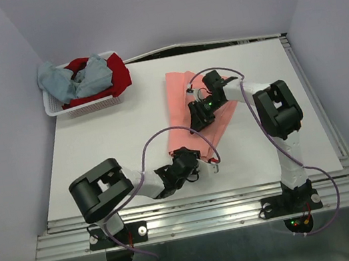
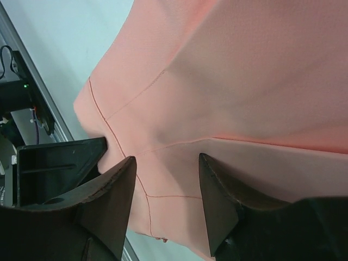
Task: Fold and stack the skirts
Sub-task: Fold the skirt
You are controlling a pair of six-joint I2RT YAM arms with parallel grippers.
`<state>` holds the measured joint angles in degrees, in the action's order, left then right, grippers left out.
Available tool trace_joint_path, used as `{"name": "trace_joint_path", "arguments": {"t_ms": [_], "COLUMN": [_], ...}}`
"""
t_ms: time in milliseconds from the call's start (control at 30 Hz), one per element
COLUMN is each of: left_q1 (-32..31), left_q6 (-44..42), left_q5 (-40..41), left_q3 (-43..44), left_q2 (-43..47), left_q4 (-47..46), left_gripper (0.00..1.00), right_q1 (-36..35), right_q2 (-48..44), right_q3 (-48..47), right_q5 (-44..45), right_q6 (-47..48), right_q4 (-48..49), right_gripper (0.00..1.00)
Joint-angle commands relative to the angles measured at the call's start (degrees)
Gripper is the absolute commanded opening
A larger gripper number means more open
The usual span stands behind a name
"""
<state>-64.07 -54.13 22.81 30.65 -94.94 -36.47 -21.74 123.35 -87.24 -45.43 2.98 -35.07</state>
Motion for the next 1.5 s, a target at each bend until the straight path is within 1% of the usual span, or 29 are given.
{"name": "trace_joint_path", "arguments": {"t_ms": [0,33,100,133,167,200,233,267,333,367,467,500,567,600,633,733,767,800,867,900,967,1033,1233,1333,1367,1467], "left_q1": [-0.1,-0.1,-0.1,-0.1,-0.1,-0.2,-0.2,-0.3,-0.4,-0.5,-0.5,-0.5,-0.5,-0.5,-0.5,-0.6,-0.6,-0.6,-0.5,-0.5,-0.6,-0.8,-1.2,-1.3,-1.4,-1.8], "left_q6": [1.9,2.5,4.1,4.9,6.0,7.9,8.6,9.4,11.5,12.5,13.4,13.6,13.9,14.2,15.0,15.5,15.3,15.2,15.9,15.9,16.6,16.7,15.2,15.5,15.6,16.8], "left_q5": [1.1,1.4,1.4,-0.1,-1.2,-2.4,-5.2,-6.2,-8.4,-8.9,-10.7,-10.9,-12.2,-12.5,-13.3,-14.0,-14.4,-14.6,-15.9,-16.8,-18.5,-19.2,-20.3,-18.6,-17.8,-13.4], "left_q3": [-0.4,0.6,2.4,4.8,6.1,7.5,10.5,12.0,15.4,16.1,17.6,17.7,18.6,19.0,20.0,19.6,18.1,17.4,15.4,15.0,13.8,14.0,13.9,13.6,13.6,13.8], "left_q2": [3.6,4.8,8.2,9.5,10.5,12.7,13.5,14.0,14.6,14.8,14.9,15.0,15.2,15.2,15.0,14.3,14.3,13.7,13.1,12.9,12.5,10.7,6.3,4.5,4.0,1.0], "left_q4": [3.1,4.5,8.6,14.3,17.4,23.5,26.6,29.6,36.2,40.0,43.2,43.8,46.3,47.1,48.9,49.7,49.3,48.5,47.4,47.0,44.8,43.9,42.4,41.3,40.9,39.5], "left_gripper": [0.45,0.38,0.31,0.29,0.26,0.24,0.21,0.12,0.00,0.00,0.00,0.00,0.00,0.00,0.00,0.00,0.00,0.21,0.37,0.41,0.54,0.58,0.59,0.59,0.70,0.70], "right_q1": [-0.8,-1.3,-2.1,-3.0,-3.0,-3.6,-3.6,-3.6,-3.6,-3.6,-2.2,-2.2,-0.8,-0.8,0.7,1.9,1.9,1.9,1.9,1.9,1.9,1.9,0.1,-0.4,-0.9,-1.5], "right_q2": [2.9,2.2,0.7,-0.1,-0.8,-1.8,-2.2,-2.6,-4.5,-5.5,-5.5,-5.1,-4.6,-4.3,-3.2,-0.7,0.1,0.1,-0.2,-0.6,-1.4,-2.5,-3.3,-2.2,-2.0,-0.5], "right_q3": [0.8,0.7,1.0,1.5,1.7,1.6,1.3,-0.2,-2.0,-4.4,-8.5,-11.4,-14.0,-16.3,-17.4,-19.6,-19.3,-18.5,-15.3,-14.1,-10.2,-7.0,-2.6,-1.8,-1.5,-0.8], "right_q5": [2.5,1.8,1.7,1.8,1.8,1.4,1.0,0.9,2.0,2.2,0.7,0.7,2.8,3.8,4.5,2.9,2.5,1.8,-1.0,-1.9,-3.9,-5.3,-7.0,-7.4,-7.4,-6.6], "right_q6": [2.2,1.9,1.8,1.3,1.0,0.9,0.6,0.5,0.0,-0.5,-2.8,-2.9,-2.8,-4.2,-5.0,-5.4,-4.8,-4.9,-5.4,-5.4,-5.4,-5.8,-5.7,-4.9,-4.7,-3.6], "right_q4": [-1.1,-1.3,-1.1,-0.6,-0.5,-0.6,-1.6,-1.8,-1.9,-1.9,-2.0,-2.2,-2.1,-1.8,-1.8,-1.9,-2.3,-2.4,-2.4,-2.3,-2.0,-1.9,-1.2,-2.1,-2.2,-2.8], "right_gripper": [0.55,0.54,0.54,0.55,0.55,0.55,0.56,0.58,0.60,0.61,0.62,0.63,0.67,0.68,0.69,0.69,0.68,0.67,0.66,0.65,0.63,0.61,0.60,0.58,0.58,0.56]}}
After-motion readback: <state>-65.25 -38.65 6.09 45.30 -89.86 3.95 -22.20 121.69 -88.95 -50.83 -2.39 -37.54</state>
